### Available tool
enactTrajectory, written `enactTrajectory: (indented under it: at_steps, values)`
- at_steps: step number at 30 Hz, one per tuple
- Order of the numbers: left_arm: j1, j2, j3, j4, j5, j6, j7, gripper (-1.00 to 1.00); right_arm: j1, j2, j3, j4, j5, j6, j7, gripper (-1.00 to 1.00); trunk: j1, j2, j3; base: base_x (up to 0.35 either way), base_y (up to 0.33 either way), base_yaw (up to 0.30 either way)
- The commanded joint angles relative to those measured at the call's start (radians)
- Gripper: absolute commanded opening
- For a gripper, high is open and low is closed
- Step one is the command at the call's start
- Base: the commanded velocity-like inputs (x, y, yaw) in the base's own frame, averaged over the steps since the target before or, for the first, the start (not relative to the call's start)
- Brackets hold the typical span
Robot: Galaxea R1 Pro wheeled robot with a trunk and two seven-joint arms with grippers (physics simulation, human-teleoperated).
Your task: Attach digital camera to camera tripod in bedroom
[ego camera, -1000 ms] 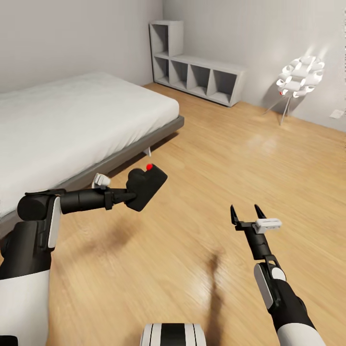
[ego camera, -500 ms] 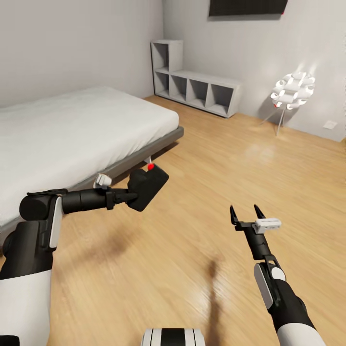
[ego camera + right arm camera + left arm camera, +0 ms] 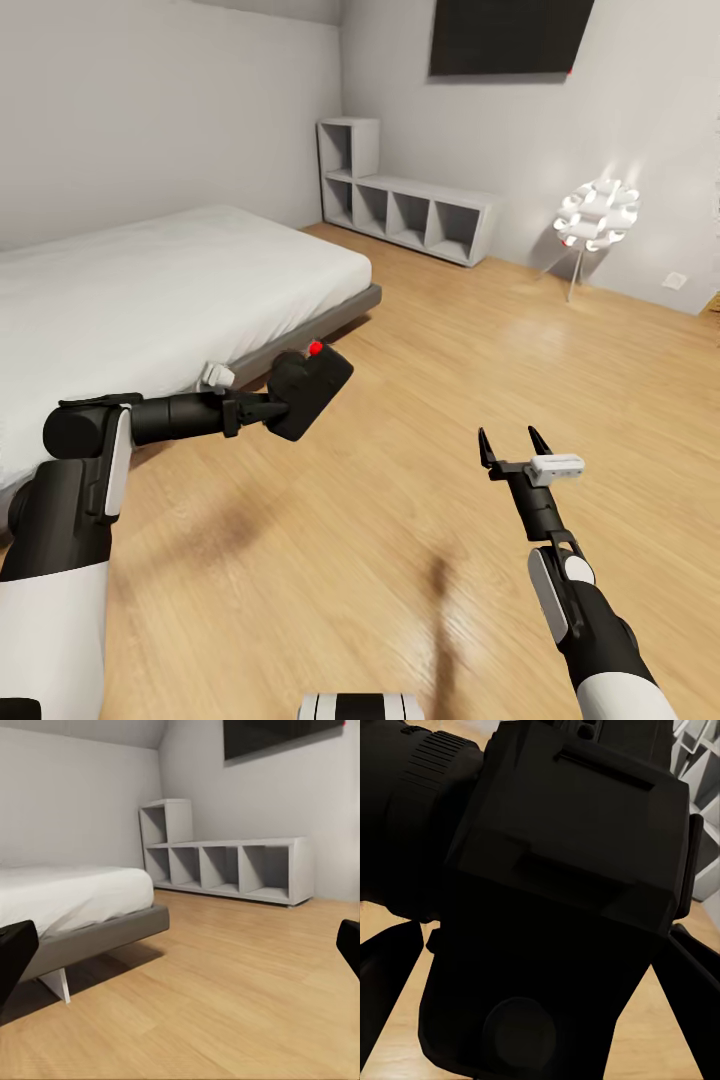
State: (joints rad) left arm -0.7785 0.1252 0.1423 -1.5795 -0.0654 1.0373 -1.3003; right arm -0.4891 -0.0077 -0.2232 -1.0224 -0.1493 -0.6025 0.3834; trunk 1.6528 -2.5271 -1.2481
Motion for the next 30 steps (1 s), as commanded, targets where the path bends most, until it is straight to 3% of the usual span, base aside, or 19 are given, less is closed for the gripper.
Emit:
enactTrajectory:
  at_steps: [1, 30]
  values:
    - [-0.001, 0.0, 0.001, -0.001, -0.007, 0.01, -0.008, -1.0, -0.001, 0.0, -0.001, 0.001, -0.01, 0.0, 0.01, 1.0, -0.001, 0.0, 0.003, 0.0, 0.0, 0.0]
    - [-0.001, 0.0, -0.001, -0.001, -0.007, 0.01, -0.008, -1.0, -0.001, 0.0, 0.004, 0.016, -0.009, -0.007, 0.014, 1.0, -0.014, 0.007, 0.115, 0.0, 0.0, 0.0]
